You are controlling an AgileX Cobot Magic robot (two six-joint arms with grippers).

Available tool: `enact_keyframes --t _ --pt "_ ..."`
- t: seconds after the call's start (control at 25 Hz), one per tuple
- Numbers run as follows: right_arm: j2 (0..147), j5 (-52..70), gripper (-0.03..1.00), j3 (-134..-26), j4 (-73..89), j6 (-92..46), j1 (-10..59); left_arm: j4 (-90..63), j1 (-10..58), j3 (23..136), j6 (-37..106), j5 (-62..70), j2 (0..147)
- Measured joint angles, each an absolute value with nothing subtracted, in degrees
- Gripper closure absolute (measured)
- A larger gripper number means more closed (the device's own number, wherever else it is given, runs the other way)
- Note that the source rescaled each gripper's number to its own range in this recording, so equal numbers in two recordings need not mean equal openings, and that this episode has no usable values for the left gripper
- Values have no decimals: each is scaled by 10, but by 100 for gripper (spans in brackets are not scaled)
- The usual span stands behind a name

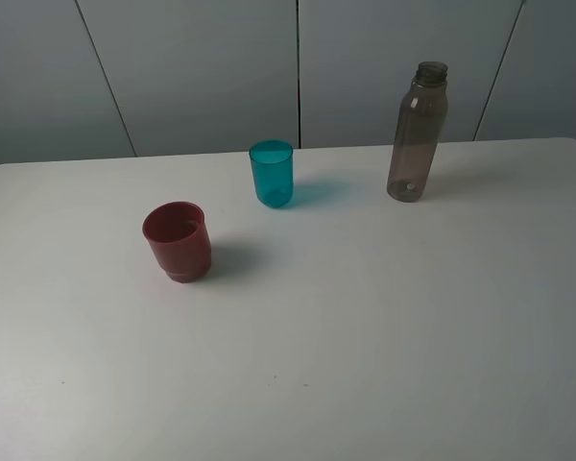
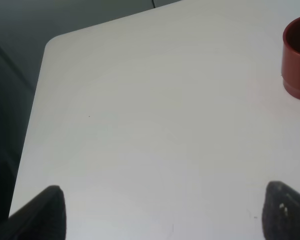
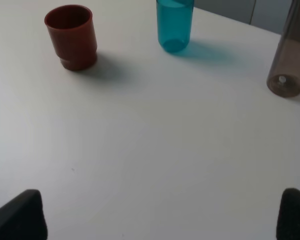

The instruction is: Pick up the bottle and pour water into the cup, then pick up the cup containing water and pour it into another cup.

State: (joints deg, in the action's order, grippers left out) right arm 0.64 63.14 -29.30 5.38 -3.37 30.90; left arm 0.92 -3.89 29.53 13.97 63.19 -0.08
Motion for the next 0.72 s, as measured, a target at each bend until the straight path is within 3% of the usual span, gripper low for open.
enact_keyframes --t 0.32,0.72 --pt "0 628 -3 -293 30 9 284 9 -39 295 140 632 -1" --pt "-1 628 -3 -293 26 12 80 9 -39 295 140 632 -1"
